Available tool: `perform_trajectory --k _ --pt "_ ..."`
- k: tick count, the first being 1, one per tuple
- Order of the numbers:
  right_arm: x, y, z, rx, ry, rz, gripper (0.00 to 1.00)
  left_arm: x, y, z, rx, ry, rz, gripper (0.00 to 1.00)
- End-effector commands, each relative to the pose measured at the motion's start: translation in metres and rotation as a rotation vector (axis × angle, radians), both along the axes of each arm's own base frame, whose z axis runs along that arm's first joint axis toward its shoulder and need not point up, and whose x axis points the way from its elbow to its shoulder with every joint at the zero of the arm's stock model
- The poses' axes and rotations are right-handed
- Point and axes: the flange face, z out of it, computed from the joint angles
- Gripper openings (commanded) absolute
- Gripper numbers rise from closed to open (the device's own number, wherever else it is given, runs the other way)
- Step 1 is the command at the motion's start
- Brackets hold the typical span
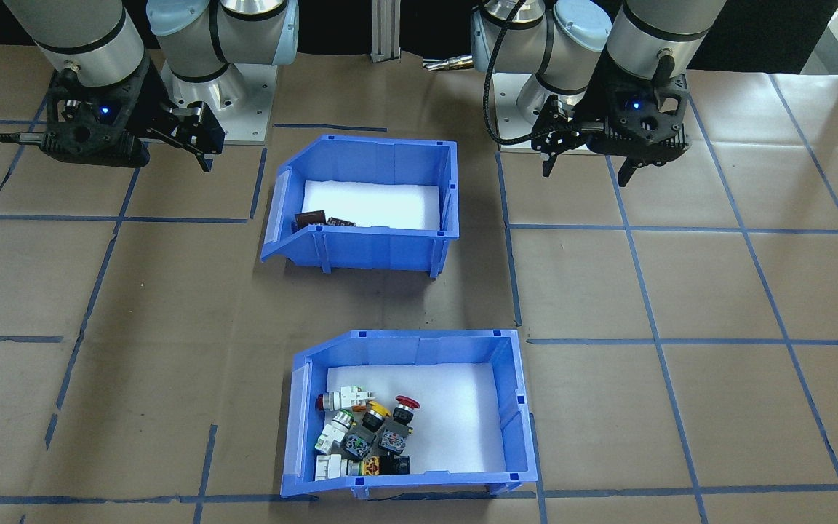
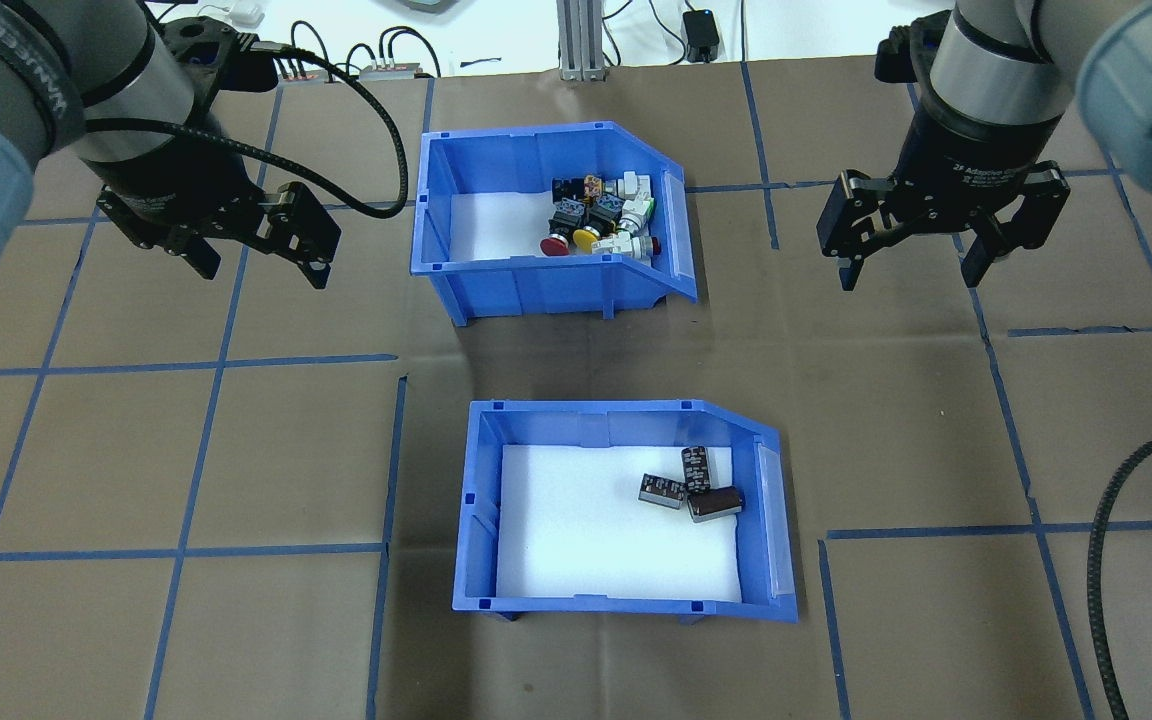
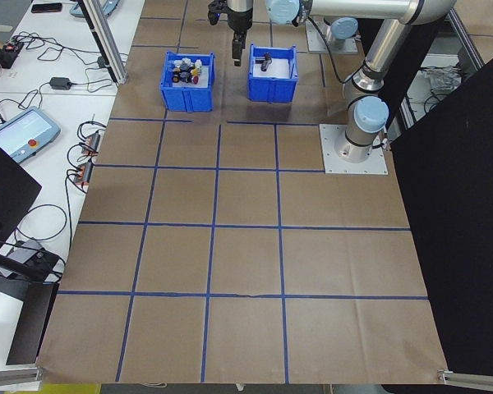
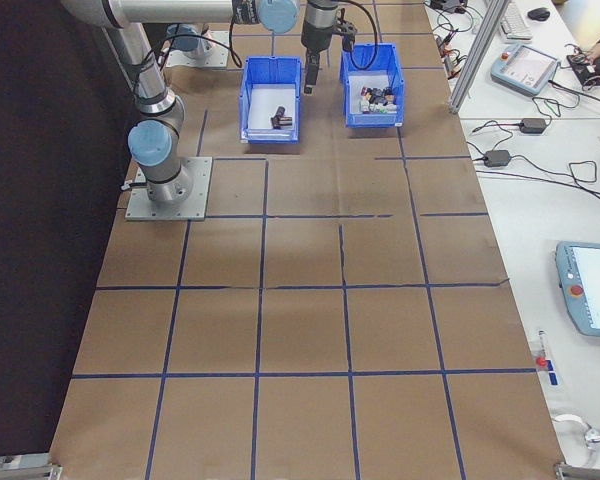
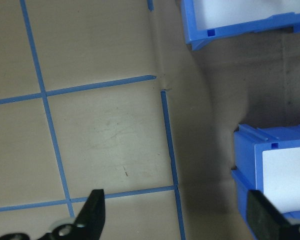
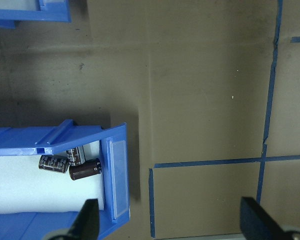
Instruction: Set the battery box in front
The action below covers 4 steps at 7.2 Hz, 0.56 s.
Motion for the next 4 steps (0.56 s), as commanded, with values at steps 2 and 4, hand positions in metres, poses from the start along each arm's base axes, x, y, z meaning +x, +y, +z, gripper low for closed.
perform_trajectory --k 2,4 --pt "0.0007 0.0008 -0.0007 0.000 -0.001 0.007 1.00 -0.0001 -0.0013 -0.0020 0.004 0.001 0.002 1.00" --pt "0.0035 -0.0012 -0.0003 -0.012 -0.028 0.005 1.00 -0.0001 -0.0025 -0.0032 0.006 0.001 0.001 1.00"
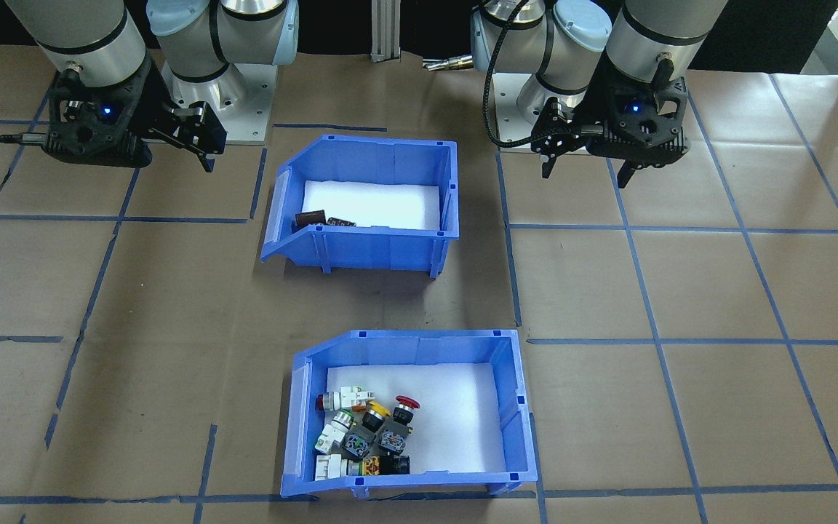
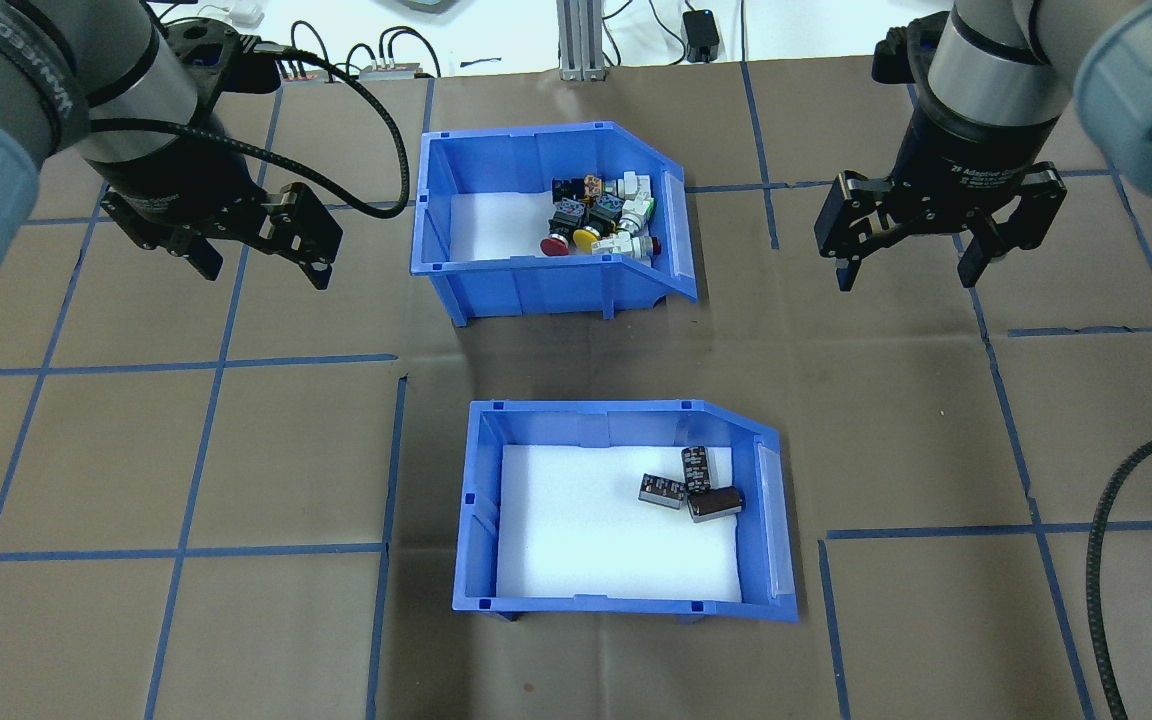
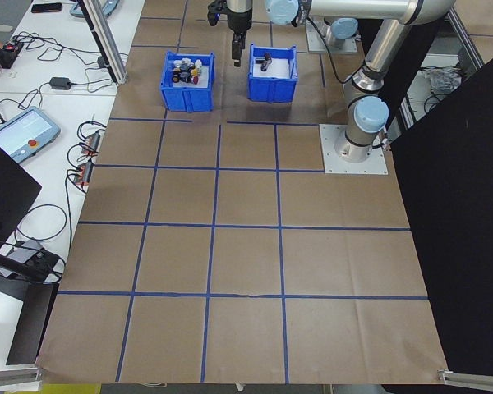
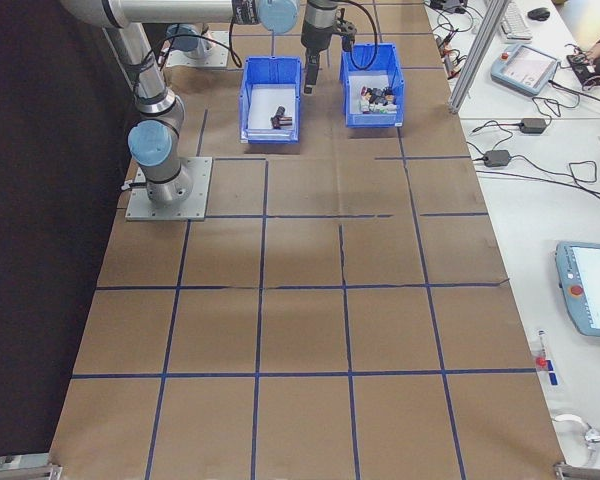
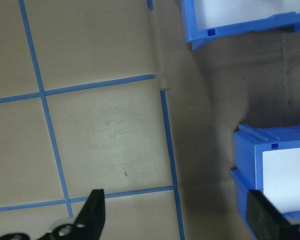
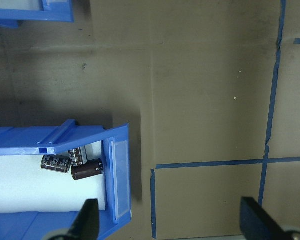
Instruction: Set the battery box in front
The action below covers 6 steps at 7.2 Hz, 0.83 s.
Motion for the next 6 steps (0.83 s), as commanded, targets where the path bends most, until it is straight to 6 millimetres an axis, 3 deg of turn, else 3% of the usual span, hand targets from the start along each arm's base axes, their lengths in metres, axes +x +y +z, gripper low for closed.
perform_trajectory --k 1,3,6 --pt "0.001 -0.001 0.000 -0.005 -0.014 0.003 1.00 0.000 -0.001 -0.002 0.003 0.001 -0.001 1.00" --pt "0.001 -0.003 -0.001 -0.005 -0.007 0.005 1.00 0.001 -0.006 -0.008 0.016 0.001 -0.003 1.00" --pt "0.001 -0.014 0.003 -0.052 -0.013 0.083 1.00 0.000 -0.002 0.000 -0.005 -0.004 0.000 1.00"
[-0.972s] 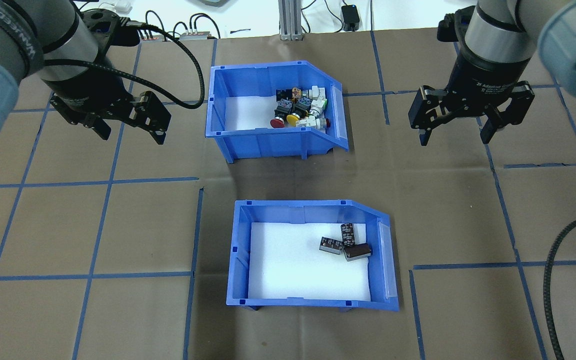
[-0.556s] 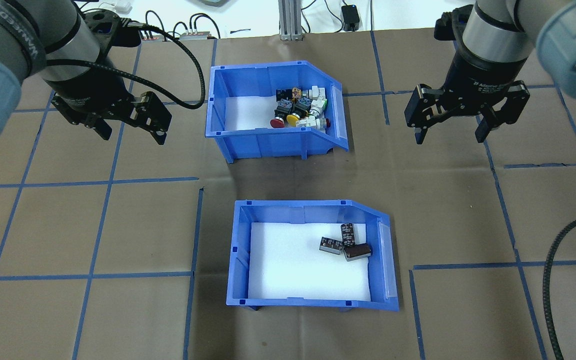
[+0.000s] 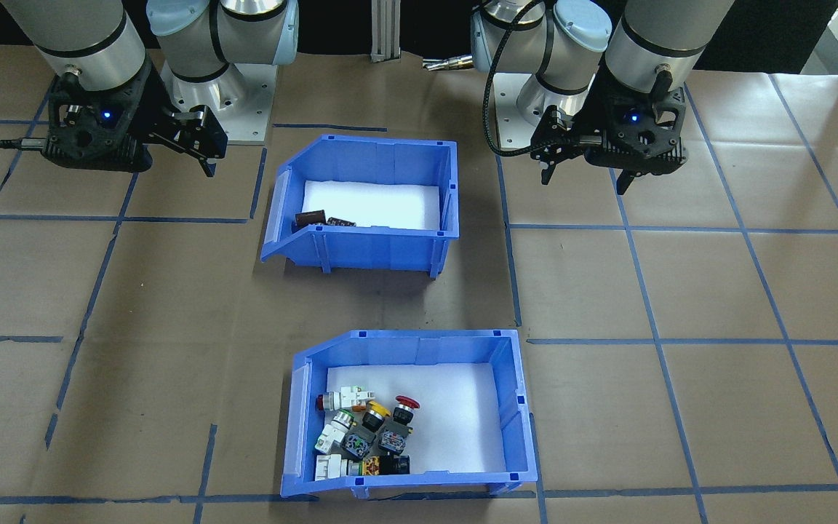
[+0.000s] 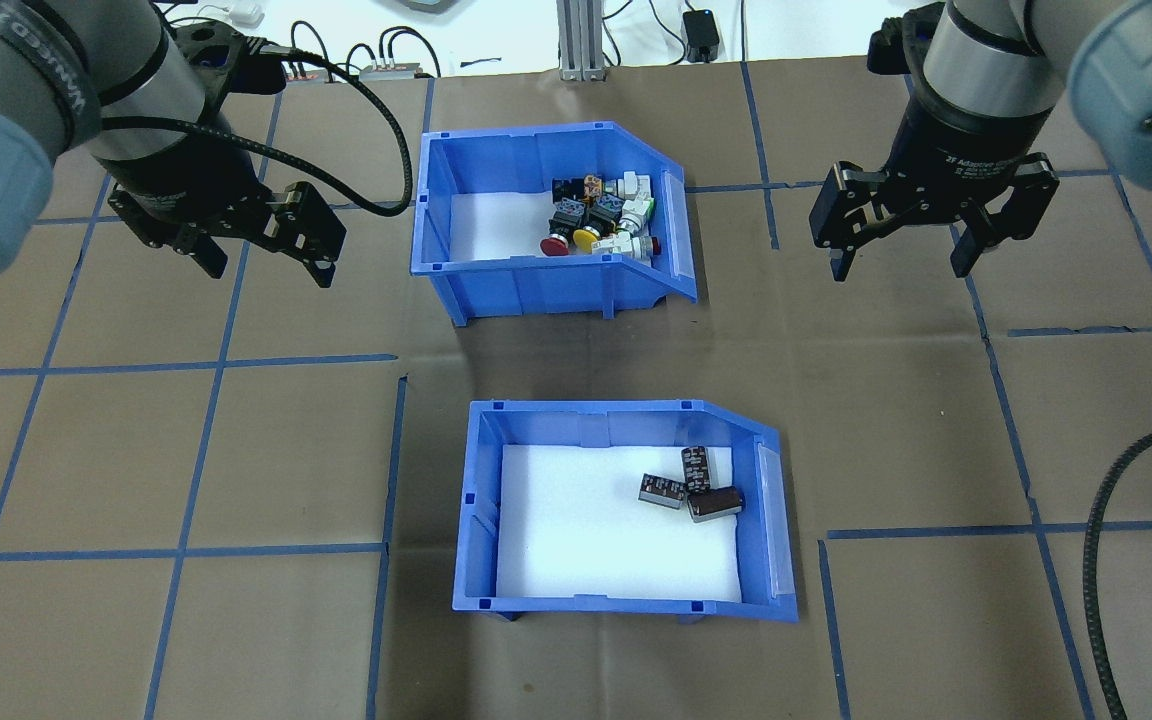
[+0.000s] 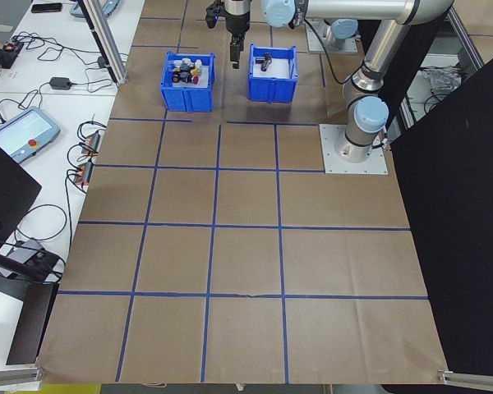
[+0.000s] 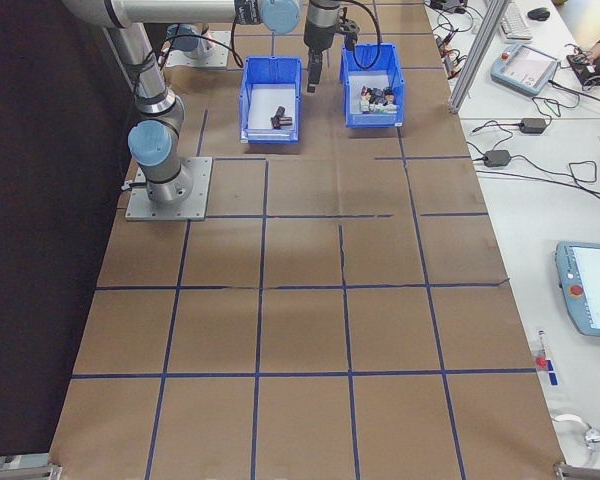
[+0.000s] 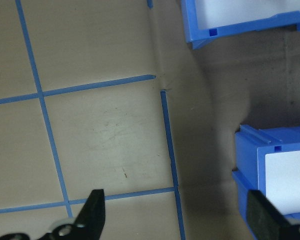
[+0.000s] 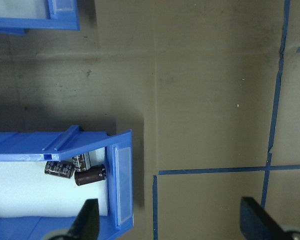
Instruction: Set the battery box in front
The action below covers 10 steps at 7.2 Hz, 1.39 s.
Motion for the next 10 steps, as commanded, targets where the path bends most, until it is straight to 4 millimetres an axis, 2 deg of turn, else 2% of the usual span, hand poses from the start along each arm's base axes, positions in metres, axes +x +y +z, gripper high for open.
perform_trajectory --k 1,2,3,5,6,7,8,9,10 --pt "0.001 -0.015 -0.003 -0.046 -0.020 0.139 1.00 0.000 0.003 0.003 -0.006 -0.003 0.002 1.00" --pt "0.001 -0.027 -0.018 -0.026 -0.025 0.169 1.00 -0.003 0.008 0.009 -0.019 0.003 -0.006 1.00" --pt "0.001 -0.049 -0.021 -0.025 -0.030 0.222 1.00 -0.003 0.007 0.007 -0.016 0.005 -0.008 1.00" --pt "0.012 -0.126 -0.018 -0.057 -0.037 0.305 1.00 -0.006 0.001 -0.008 0.035 0.012 0.000 1.00" --pt "0.027 -0.161 -0.013 -0.085 -0.040 0.406 1.00 -0.006 0.000 -0.010 0.044 0.011 0.047 1.00" --pt "0.045 -0.183 -0.011 -0.102 -0.040 0.506 1.00 -0.007 0.006 -0.001 0.014 0.013 0.143 1.00" --pt "0.065 -0.200 -0.018 -0.107 -0.044 0.601 1.00 -0.010 0.014 -0.005 0.021 0.009 0.330 1.00" --pt "0.088 -0.204 -0.016 -0.119 -0.044 0.671 1.00 -0.010 0.022 -0.012 0.034 0.002 0.479 0.99" --pt "0.106 -0.205 -0.024 -0.110 -0.050 0.811 1.00 -0.010 0.035 -0.013 0.033 0.004 0.606 0.99"
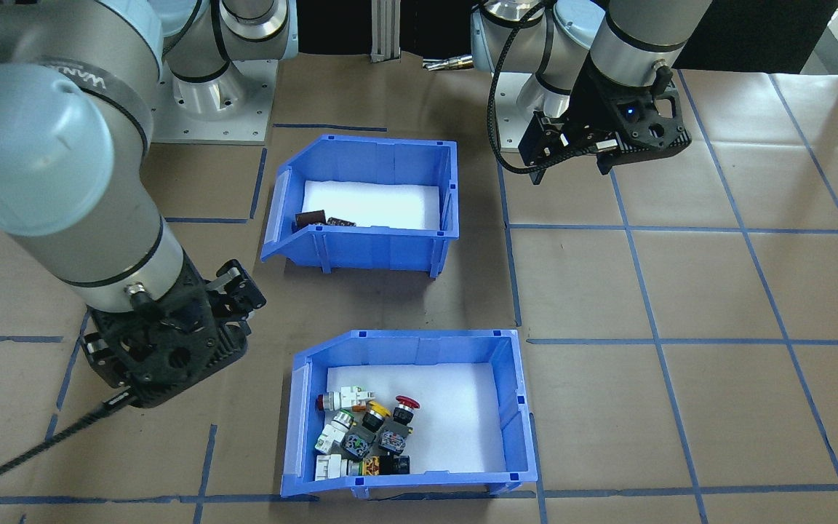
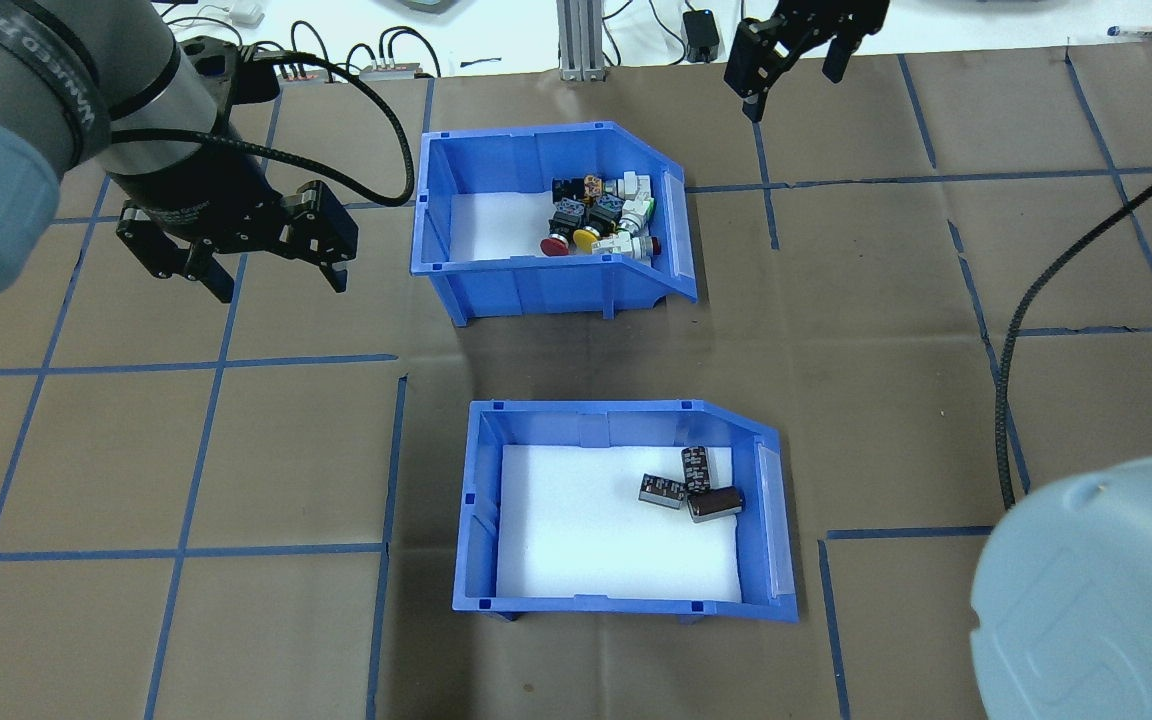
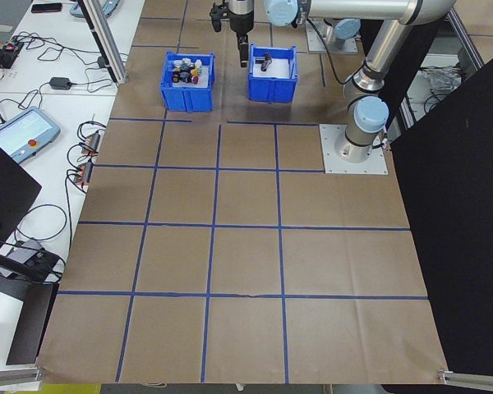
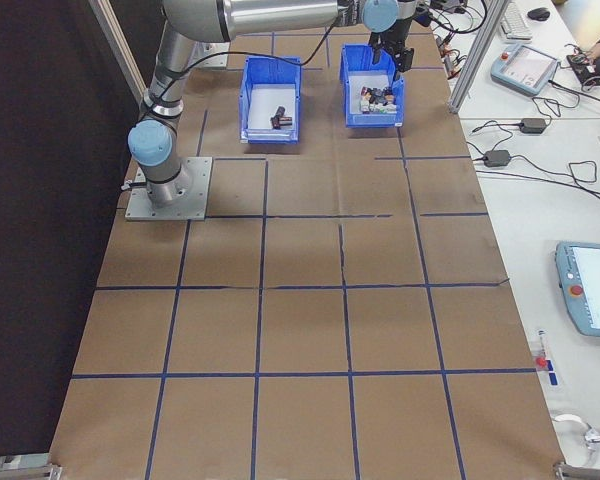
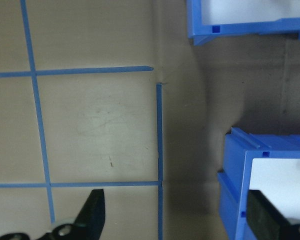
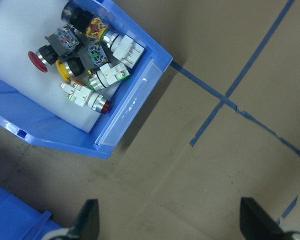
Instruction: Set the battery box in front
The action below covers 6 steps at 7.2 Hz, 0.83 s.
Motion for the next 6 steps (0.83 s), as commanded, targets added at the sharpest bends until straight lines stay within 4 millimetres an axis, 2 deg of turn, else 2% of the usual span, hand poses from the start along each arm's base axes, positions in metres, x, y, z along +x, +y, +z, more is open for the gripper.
perform_trajectory --k 1,2,3,4,5,6 --pt "0.042 -0.003 -0.013 0.007 0.007 0.293 1.00 -0.003 0.029 -0.011 0.020 0.003 0.314 0.99" --pt "0.055 0.001 -0.016 0.010 0.005 0.384 1.00 -0.016 0.053 -0.021 0.065 0.100 0.428 0.99" --pt "0.073 0.007 -0.021 0.020 0.007 0.488 1.00 -0.030 0.080 -0.039 0.133 0.150 0.619 0.99" --pt "0.099 0.012 -0.034 0.030 0.011 0.539 1.00 -0.039 0.109 -0.049 0.154 0.133 0.741 0.99" --pt "0.131 0.018 -0.056 0.054 0.021 0.628 1.00 -0.049 0.133 -0.057 0.168 0.115 0.852 0.99" --pt "0.171 0.034 -0.074 0.076 0.026 0.752 1.00 -0.063 0.153 -0.065 0.179 0.095 0.954 0.97"
